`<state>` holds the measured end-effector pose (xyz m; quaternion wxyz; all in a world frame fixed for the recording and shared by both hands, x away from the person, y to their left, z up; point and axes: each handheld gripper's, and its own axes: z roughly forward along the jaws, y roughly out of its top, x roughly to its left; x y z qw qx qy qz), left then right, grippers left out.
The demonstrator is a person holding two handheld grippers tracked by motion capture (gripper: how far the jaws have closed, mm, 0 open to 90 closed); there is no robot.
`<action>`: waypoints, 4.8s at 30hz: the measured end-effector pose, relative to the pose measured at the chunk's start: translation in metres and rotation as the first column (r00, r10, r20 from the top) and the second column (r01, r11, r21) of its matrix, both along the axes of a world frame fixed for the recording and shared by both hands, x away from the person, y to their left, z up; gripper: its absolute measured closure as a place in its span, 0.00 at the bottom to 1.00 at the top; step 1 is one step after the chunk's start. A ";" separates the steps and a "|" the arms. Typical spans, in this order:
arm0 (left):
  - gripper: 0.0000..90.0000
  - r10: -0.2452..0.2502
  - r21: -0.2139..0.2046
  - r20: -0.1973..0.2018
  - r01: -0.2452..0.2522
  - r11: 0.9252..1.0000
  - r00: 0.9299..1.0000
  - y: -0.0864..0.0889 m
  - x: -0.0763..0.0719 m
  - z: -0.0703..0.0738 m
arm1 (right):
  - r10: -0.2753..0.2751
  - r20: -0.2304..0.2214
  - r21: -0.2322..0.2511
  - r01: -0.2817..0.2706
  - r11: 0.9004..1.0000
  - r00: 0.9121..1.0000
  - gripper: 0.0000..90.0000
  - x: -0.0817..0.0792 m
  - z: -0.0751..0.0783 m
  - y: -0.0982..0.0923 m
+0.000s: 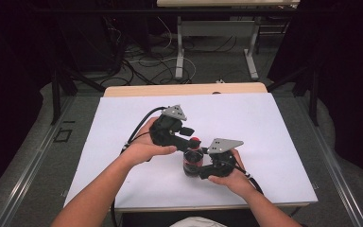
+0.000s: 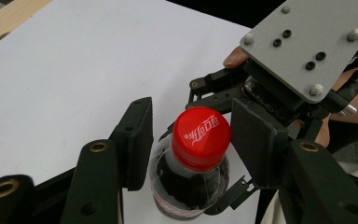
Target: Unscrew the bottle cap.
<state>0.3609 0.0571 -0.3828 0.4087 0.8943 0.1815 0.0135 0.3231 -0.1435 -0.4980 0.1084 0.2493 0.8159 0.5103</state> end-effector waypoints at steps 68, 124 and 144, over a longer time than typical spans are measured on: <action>0.58 0.031 -0.019 -0.003 -0.031 0.999 1.000 -0.010 0.000 -0.006 | 0.017 0.005 0.011 -0.017 1.000 1.000 0.33 -0.001 -0.001 -0.001; 0.55 -0.047 0.023 -0.040 0.048 0.999 0.998 -0.007 0.006 0.001 | 0.015 0.016 0.021 -0.015 1.000 1.000 0.33 -0.001 0.000 -0.002; 0.68 0.093 0.050 -0.004 -0.093 0.994 0.996 -0.025 -0.005 -0.003 | -0.027 0.014 0.023 0.026 0.999 1.000 0.33 0.000 -0.001 -0.003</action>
